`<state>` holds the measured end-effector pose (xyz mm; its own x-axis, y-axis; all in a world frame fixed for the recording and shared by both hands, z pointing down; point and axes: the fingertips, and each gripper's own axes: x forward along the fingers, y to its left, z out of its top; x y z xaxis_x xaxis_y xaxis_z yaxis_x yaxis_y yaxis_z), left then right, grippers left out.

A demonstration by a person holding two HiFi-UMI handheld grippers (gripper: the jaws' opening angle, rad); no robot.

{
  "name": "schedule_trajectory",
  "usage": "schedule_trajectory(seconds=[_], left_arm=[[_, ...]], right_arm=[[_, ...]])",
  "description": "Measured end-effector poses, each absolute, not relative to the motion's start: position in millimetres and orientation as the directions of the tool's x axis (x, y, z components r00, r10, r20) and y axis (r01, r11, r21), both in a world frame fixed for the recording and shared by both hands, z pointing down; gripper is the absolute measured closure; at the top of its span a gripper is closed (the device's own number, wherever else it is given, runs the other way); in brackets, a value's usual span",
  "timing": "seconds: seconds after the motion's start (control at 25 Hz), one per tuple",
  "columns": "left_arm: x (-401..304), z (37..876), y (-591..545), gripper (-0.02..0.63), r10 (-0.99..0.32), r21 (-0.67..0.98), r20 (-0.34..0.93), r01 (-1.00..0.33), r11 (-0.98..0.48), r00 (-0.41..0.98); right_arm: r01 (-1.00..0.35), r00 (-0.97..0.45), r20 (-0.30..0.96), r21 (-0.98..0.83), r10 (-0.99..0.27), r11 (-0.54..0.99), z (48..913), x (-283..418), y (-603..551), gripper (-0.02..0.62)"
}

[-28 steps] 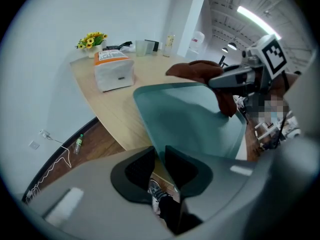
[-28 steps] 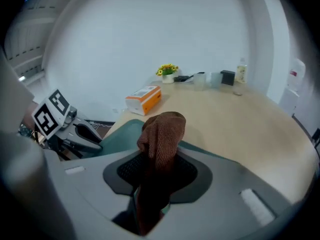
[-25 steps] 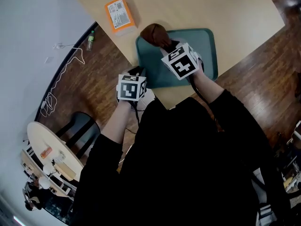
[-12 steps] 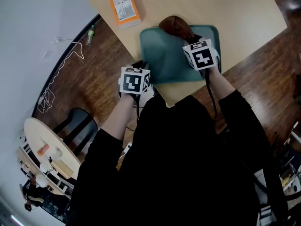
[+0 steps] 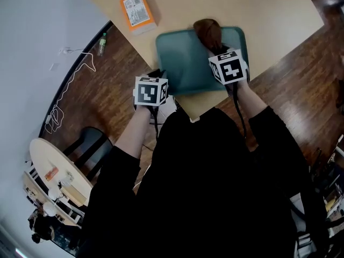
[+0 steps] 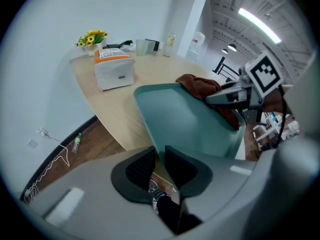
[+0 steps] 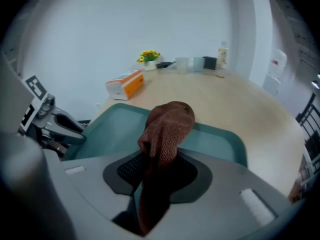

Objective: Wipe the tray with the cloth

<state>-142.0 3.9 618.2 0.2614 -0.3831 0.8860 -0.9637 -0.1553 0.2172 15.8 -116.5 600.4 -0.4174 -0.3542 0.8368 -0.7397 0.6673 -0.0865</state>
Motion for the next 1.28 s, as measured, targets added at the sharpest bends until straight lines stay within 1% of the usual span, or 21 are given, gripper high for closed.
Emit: schedule_trajectory(seconds=[0.08, 0.16, 0.24, 0.32, 0.4, 0.48, 0.6, 0.68, 0.76, 0.84, 0.92, 1.04, 1.16, 1.28], left_arm=[[-141.9, 617.7, 3.7, 0.56, -0.384, 0.217, 0.885, -0.963, -0.159, 0.263], [-141.1, 617.6, 3.8, 0.56, -0.384, 0.22, 0.884, -0.962, -0.162, 0.266], [-140.7, 617.6, 4.7, 0.56, -0.38, 0.223, 0.885, -0.961, -0.163, 0.27], [-141.2, 618.0, 4.6, 0.56, -0.381, 0.224, 0.884, -0.96, -0.165, 0.272], [-141.9, 618.2, 3.1, 0.56, -0.386, 0.222, 0.882, -0.961, -0.167, 0.271], [-142.6, 618.8, 3.3, 0.56, -0.384, 0.22, 0.883, -0.961, -0.168, 0.269], [-144.0, 620.0, 4.7, 0.56, -0.382, 0.219, 0.884, -0.961, -0.169, 0.269], [-144.4, 619.7, 4.9, 0.56, -0.382, 0.219, 0.884, -0.961, -0.169, 0.269], [-144.2, 618.8, 5.1, 0.56, -0.381, 0.217, 0.885, -0.961, -0.169, 0.267], [-143.4, 618.7, 4.9, 0.56, -0.381, 0.215, 0.886, -0.962, -0.171, 0.265], [-143.1, 619.0, 4.4, 0.56, -0.38, 0.212, 0.887, -0.962, -0.173, 0.263], [-147.5, 619.6, 6.8, 0.56, -0.38, 0.211, 0.886, -0.961, -0.177, 0.264], [-146.7, 618.0, 5.6, 0.56, -0.384, 0.21, 0.885, -0.962, -0.174, 0.263], [-143.9, 617.6, 5.3, 0.56, -0.388, 0.217, 0.882, -0.962, -0.168, 0.267]], right_arm=[[-0.649, -0.492, 0.819, -0.119, -0.295, 0.752, 593.3, -34.7, -87.6, 0.476], [-0.567, -0.541, 0.807, -0.14, -0.238, 0.812, 587.9, -70.8, -63.1, 0.476], [-0.529, -0.559, 0.802, -0.152, -0.209, 0.835, 586.4, -85.6, -50.7, 0.476], [-0.534, -0.555, 0.806, -0.156, -0.206, 0.831, 588.0, -80.7, -49.9, 0.477], [-0.574, -0.532, 0.816, -0.149, -0.228, 0.805, 591.3, -58.3, -59.3, 0.476], [-0.642, -0.496, 0.824, -0.137, -0.273, 0.755, 594.0, -21.8, -75.0, 0.477], [-0.763, -0.418, 0.835, -0.11, -0.357, 0.637, 594.2, 48.4, -99.6, 0.477], [-0.821, -0.362, 0.845, -0.088, -0.394, 0.565, 594.3, 91.5, -108.5, 0.477], [-0.847, -0.331, 0.852, -0.079, -0.405, 0.526, 594.5, 117.2, -108.5, 0.477], [-0.849, -0.33, 0.855, -0.083, -0.401, 0.522, 596.3, 121.8, -103.2, 0.477], [-0.841, -0.345, 0.853, -0.095, -0.392, 0.533, 599.0, 110.5, -95.7, 0.477], [-0.816, -0.38, 0.848, -0.118, -0.37, 0.566, 600.0, 72.4, -79.8, 0.477], [-0.744, -0.444, 0.841, -0.152, -0.31, 0.651, 597.7, 19.9, -55.7, 0.477], [-0.668, -0.524, 0.819, -0.225, -0.233, 0.71, 594.8, -37.9, -22.5, 0.477]])
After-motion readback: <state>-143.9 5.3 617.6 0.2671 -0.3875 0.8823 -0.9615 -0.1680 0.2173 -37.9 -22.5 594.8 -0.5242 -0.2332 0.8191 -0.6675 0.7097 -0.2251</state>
